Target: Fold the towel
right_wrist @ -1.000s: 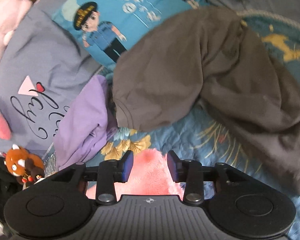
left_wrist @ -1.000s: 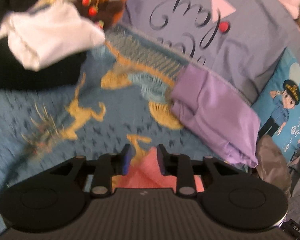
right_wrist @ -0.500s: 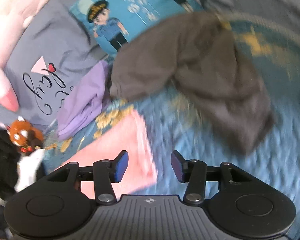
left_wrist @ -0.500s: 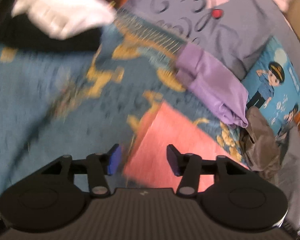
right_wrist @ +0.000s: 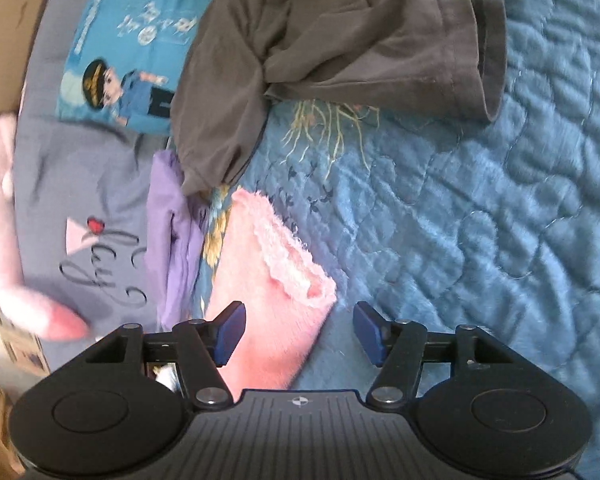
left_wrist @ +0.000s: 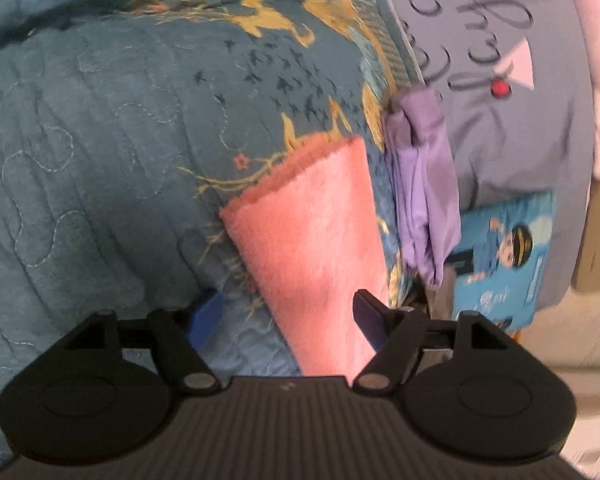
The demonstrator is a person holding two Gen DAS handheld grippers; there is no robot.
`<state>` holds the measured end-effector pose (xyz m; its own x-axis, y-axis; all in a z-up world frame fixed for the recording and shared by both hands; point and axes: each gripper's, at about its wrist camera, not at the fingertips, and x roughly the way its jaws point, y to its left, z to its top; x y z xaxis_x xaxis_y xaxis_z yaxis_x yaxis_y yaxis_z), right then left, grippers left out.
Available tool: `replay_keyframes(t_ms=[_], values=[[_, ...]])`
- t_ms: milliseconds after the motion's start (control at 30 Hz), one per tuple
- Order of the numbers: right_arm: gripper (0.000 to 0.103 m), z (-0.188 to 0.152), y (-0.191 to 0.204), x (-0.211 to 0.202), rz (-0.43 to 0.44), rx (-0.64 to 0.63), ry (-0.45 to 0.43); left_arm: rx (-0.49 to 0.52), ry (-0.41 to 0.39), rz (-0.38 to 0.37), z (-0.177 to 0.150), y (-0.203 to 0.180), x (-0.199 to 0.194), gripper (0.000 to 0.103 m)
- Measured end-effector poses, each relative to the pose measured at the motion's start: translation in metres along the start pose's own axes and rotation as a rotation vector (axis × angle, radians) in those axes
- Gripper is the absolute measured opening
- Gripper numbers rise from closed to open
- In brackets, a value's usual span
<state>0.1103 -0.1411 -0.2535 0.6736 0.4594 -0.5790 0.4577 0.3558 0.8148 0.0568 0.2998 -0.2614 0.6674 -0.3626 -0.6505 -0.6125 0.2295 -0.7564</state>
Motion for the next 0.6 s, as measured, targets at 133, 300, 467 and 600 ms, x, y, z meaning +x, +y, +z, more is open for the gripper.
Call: replay_keyframes(t_ms=[133, 300, 467, 600], values=[[0.043, 0.001, 0.002, 0.007, 0.001, 0.015, -0.011, -0.071, -0.052, -0.024, 0.005, 0.008, 0.002, 0.072], [0.014, 0.002, 0.005, 0.008, -0.009, -0.022, -0.014, -0.077, -0.104, -0.018, 0.008, 0.008, 0.001, 0.038], [0.008, 0.006, 0.009, 0.005, -0.017, -0.062, -0.013, -0.077, -0.107, -0.019, 0.014, 0.01, 0.004, 0.01], [0.007, 0.007, 0.017, -0.002, -0.041, -0.123, -0.023, 0.001, -0.164, -0.004, 0.011, -0.004, -0.007, 0.007]])
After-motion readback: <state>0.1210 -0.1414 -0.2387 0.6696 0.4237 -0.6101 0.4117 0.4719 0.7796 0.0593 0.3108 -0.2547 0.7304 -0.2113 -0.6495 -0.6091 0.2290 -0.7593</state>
